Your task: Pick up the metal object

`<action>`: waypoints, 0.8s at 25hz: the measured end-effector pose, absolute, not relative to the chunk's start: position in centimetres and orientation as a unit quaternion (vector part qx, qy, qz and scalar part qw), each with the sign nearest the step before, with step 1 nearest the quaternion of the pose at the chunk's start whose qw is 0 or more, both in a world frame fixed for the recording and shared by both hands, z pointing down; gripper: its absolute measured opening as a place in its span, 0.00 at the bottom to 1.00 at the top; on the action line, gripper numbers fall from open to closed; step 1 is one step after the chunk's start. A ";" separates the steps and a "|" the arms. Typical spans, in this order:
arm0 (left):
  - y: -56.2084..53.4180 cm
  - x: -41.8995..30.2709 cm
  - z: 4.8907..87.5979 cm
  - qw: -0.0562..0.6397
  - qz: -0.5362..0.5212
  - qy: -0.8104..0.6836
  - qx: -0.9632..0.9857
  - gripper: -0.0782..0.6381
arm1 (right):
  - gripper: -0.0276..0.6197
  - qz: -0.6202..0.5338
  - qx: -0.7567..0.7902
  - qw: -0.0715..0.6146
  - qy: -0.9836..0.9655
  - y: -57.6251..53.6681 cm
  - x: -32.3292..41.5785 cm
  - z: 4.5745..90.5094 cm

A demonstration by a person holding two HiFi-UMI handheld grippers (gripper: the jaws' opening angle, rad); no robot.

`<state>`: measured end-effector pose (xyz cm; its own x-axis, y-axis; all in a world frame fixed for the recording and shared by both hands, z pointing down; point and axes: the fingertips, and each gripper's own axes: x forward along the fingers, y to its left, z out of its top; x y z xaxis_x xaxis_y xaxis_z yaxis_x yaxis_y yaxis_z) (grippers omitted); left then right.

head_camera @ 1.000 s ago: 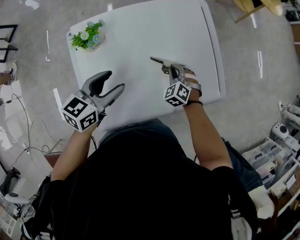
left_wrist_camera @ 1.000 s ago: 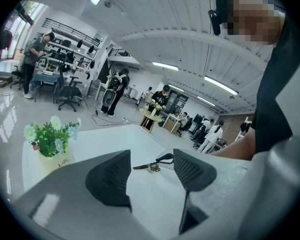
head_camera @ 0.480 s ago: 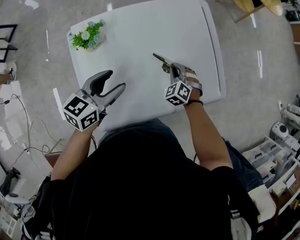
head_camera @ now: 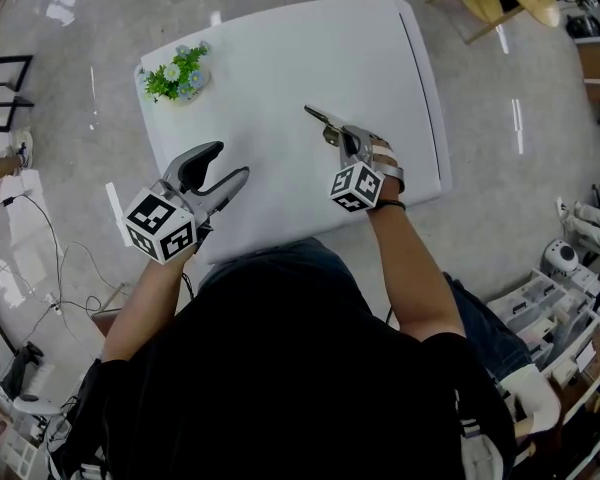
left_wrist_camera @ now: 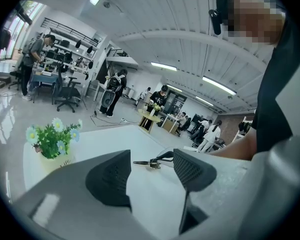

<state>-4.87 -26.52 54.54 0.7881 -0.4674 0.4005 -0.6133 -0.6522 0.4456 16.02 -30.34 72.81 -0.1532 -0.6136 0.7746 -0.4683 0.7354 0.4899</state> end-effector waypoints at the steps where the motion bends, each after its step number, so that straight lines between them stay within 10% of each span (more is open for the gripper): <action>1: -26.5 -5.0 54.5 0.289 0.126 -0.300 0.900 0.65 | 0.09 -0.067 0.359 0.543 -0.756 -30.3 15.9 72.6; 20: -24.5 -7.1 52.2 0.265 0.122 -0.287 0.912 0.65 | 0.09 -0.054 0.408 0.520 -0.749 -28.1 14.7 68.4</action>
